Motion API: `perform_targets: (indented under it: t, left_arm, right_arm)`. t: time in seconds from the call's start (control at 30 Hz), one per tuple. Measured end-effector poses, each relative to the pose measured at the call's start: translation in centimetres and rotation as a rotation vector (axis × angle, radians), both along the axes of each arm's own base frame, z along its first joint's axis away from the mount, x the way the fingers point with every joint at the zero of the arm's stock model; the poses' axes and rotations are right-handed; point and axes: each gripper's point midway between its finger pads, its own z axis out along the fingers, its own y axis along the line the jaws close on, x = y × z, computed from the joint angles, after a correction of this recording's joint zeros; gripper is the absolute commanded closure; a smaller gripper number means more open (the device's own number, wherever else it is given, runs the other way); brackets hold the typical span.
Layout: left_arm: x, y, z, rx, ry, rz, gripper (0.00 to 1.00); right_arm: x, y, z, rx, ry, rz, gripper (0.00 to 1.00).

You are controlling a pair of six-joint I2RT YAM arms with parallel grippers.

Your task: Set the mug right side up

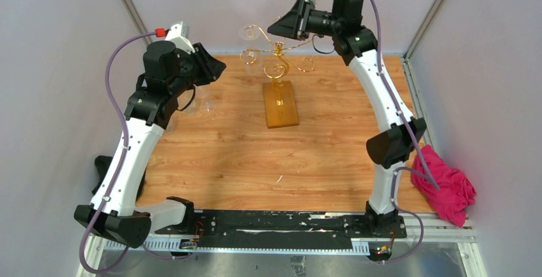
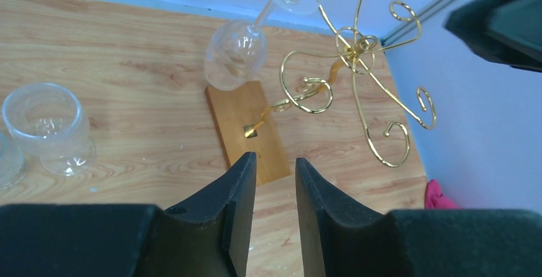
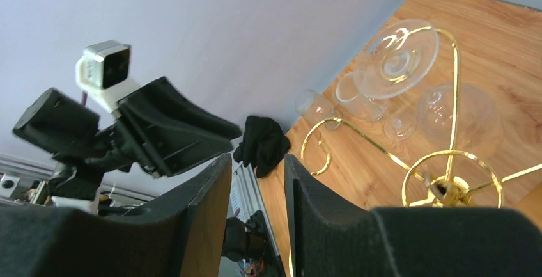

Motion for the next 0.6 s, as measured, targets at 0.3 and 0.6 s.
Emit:
perform_targets:
  t: [0.3,0.6]
  left_arm:
    - [1.6,0.1,1.9,0.000,-0.045,0.030,0.54]
    - [8.9,-1.8,1.8,-0.004,-0.037,0.033,0.52]
  right_arm:
    - [4.5,1.7,-5.0,-0.060,0.081,-0.027,0.54]
    - [0.8,-1.4,-3.8,-0.126,-0.033,-0.123,0.50]
